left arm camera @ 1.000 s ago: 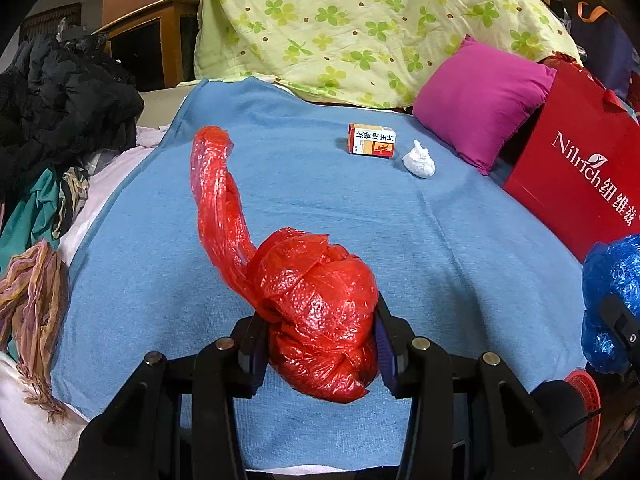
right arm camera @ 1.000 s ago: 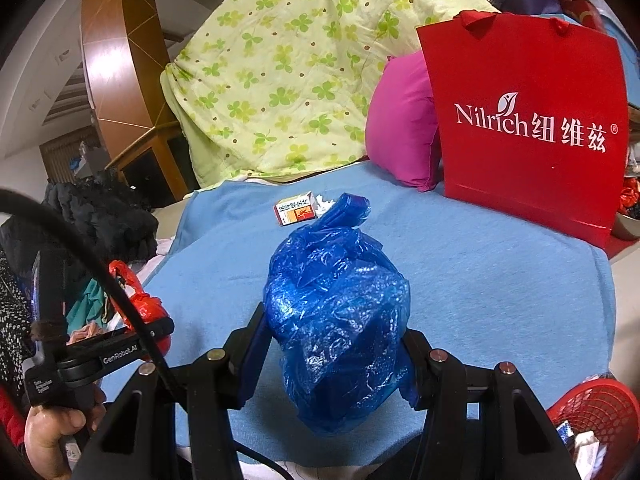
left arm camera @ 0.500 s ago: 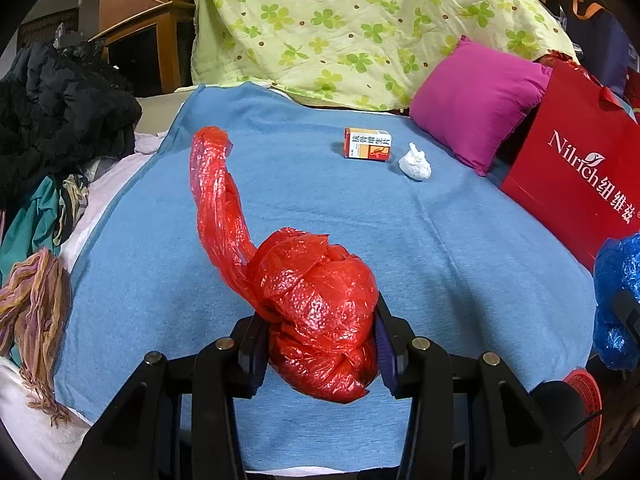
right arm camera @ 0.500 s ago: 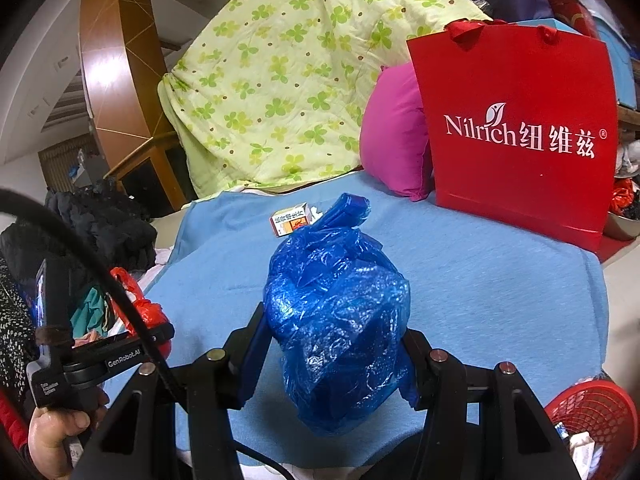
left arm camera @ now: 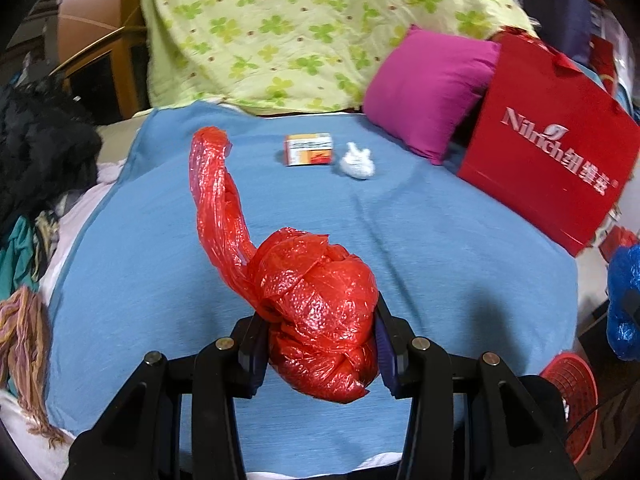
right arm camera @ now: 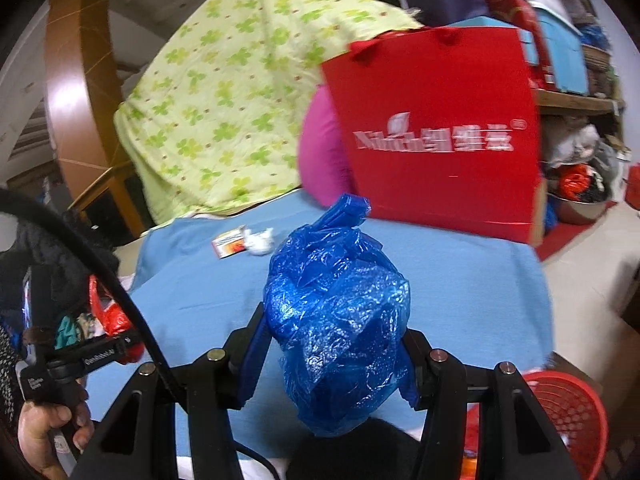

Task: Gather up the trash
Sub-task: 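Carry the blue and red bags in both grippers over the wastebasket, then open the right gripper to drop the blue bag while the left drops the red bag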

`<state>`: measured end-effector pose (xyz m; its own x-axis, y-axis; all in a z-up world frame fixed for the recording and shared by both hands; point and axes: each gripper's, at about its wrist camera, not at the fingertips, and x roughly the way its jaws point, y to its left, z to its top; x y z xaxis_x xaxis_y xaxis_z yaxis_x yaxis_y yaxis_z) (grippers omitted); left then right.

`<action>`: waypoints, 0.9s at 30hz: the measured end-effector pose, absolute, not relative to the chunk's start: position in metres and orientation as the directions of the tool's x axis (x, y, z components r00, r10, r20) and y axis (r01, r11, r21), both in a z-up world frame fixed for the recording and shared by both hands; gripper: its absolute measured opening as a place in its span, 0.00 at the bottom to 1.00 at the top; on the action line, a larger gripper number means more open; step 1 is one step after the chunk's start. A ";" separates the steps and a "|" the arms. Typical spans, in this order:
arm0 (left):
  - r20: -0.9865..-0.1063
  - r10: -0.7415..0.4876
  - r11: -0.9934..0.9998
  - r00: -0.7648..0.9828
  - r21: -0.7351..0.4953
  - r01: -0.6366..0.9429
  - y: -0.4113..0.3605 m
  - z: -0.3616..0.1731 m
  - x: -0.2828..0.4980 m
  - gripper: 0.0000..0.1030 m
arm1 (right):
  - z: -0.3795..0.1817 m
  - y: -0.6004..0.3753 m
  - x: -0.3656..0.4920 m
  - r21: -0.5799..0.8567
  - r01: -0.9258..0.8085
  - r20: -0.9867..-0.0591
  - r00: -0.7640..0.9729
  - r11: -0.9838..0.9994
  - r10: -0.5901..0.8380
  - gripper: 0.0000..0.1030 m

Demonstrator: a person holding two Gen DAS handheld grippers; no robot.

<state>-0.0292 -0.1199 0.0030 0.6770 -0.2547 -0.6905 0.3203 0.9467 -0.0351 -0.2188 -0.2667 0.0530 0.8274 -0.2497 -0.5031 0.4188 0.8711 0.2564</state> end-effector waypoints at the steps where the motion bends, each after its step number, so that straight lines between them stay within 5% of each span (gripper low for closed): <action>1: -0.689 -0.263 0.943 0.676 -0.035 0.332 -0.126 0.004 -0.031 0.45 | 0.053 -0.274 -0.229 0.248 0.441 -0.507 0.818 0.863 -0.272 0.56; 11: -0.678 -0.376 0.880 0.631 -0.050 0.472 -0.184 0.012 -0.062 0.45 | 0.020 -0.349 -0.330 0.184 0.680 -0.610 0.645 0.709 -0.461 0.56; 20: -0.674 -0.487 0.782 0.555 -0.053 0.621 -0.248 0.020 -0.106 0.45 | -0.031 -0.374 -0.378 0.163 0.741 -0.718 0.542 0.652 -0.436 0.56; 27: -0.686 -0.538 0.705 0.489 -0.049 0.707 -0.289 0.017 -0.138 0.45 | -0.058 -0.384 -0.378 0.105 0.759 -0.791 0.456 0.643 -0.408 0.72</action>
